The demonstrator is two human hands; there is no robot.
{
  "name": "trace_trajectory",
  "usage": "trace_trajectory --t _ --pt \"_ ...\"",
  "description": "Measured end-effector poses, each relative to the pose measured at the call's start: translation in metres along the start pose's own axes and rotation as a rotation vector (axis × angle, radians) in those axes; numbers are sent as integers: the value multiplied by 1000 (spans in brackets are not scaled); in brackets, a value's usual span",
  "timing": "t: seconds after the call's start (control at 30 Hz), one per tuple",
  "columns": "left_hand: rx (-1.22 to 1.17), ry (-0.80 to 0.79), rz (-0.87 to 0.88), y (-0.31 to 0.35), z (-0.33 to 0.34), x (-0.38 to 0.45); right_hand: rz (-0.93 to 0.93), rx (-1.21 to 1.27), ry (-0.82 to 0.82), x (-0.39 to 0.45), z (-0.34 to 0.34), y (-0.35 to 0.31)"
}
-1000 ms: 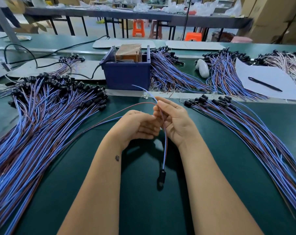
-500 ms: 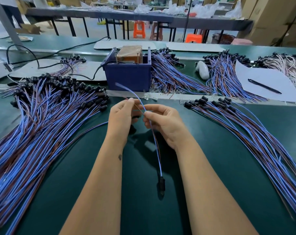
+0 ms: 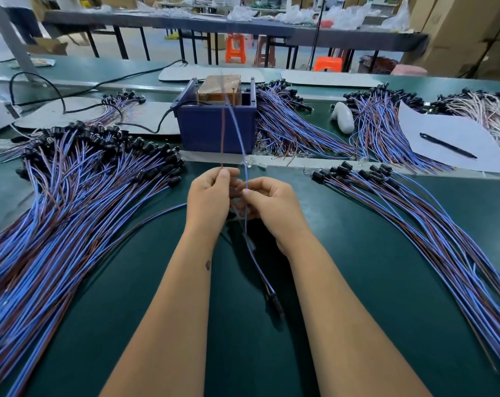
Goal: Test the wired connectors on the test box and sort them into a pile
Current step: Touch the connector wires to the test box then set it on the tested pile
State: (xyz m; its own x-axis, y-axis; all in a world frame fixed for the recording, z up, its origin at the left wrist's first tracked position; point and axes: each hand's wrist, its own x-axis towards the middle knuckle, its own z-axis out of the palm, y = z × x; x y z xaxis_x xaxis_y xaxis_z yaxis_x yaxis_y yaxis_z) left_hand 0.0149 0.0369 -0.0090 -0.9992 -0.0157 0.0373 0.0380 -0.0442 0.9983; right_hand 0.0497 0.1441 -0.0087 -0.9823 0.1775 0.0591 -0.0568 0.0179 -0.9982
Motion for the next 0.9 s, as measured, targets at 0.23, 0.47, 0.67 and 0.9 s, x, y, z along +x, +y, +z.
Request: trace_trajectory --t 0.23,0.47,0.67,0.9 --pt "216 202 53 -4 -11 3 -39 -23 143 1 -3 -1" --pt "280 221 39 -3 -11 1 -48 -40 187 1 -4 -1" --pt "305 256 89 -1 -14 3 -33 -13 188 1 -2 -1" --pt "136 258 7 -1 -15 6 -18 -33 212 3 -2 1"
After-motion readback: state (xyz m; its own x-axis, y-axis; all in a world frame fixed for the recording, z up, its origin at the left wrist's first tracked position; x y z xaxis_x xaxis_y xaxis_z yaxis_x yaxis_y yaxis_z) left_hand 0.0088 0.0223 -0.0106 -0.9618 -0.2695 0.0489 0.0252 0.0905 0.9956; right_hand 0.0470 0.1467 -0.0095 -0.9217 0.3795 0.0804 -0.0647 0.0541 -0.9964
